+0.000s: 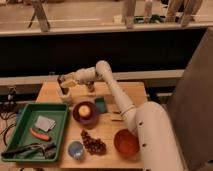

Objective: Place eraser in paper cup

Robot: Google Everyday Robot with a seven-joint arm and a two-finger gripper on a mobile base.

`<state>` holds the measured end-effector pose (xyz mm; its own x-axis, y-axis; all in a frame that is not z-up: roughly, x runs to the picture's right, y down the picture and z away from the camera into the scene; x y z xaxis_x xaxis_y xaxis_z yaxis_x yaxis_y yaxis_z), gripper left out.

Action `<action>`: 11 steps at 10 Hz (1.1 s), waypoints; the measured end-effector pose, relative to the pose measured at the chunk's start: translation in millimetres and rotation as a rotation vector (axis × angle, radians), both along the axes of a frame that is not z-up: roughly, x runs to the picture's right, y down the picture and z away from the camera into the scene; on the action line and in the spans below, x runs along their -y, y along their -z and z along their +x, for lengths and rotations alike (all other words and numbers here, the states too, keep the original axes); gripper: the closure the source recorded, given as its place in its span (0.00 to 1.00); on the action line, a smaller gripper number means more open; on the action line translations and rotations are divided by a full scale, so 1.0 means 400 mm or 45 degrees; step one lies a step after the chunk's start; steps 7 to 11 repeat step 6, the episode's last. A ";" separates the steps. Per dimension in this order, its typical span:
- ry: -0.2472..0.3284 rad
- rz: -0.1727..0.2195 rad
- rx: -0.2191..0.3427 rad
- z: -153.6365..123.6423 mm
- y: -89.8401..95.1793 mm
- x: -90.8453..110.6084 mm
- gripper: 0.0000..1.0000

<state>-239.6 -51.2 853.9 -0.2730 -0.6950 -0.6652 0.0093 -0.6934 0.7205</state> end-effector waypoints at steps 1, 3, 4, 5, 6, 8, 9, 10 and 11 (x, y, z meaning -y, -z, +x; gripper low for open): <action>0.006 0.005 0.000 -0.002 -0.001 -0.001 0.22; 0.013 0.018 -0.013 -0.002 -0.006 -0.002 0.20; 0.013 0.024 -0.017 -0.001 -0.006 -0.002 0.21; 0.014 0.020 -0.010 -0.005 -0.004 -0.005 0.29; 0.014 0.019 -0.007 -0.007 -0.003 -0.006 0.34; 0.014 0.019 -0.007 -0.007 -0.003 -0.006 0.34; 0.014 0.019 -0.007 -0.007 -0.003 -0.006 0.34; 0.014 0.019 -0.007 -0.007 -0.003 -0.006 0.34; 0.014 0.019 -0.007 -0.007 -0.003 -0.006 0.34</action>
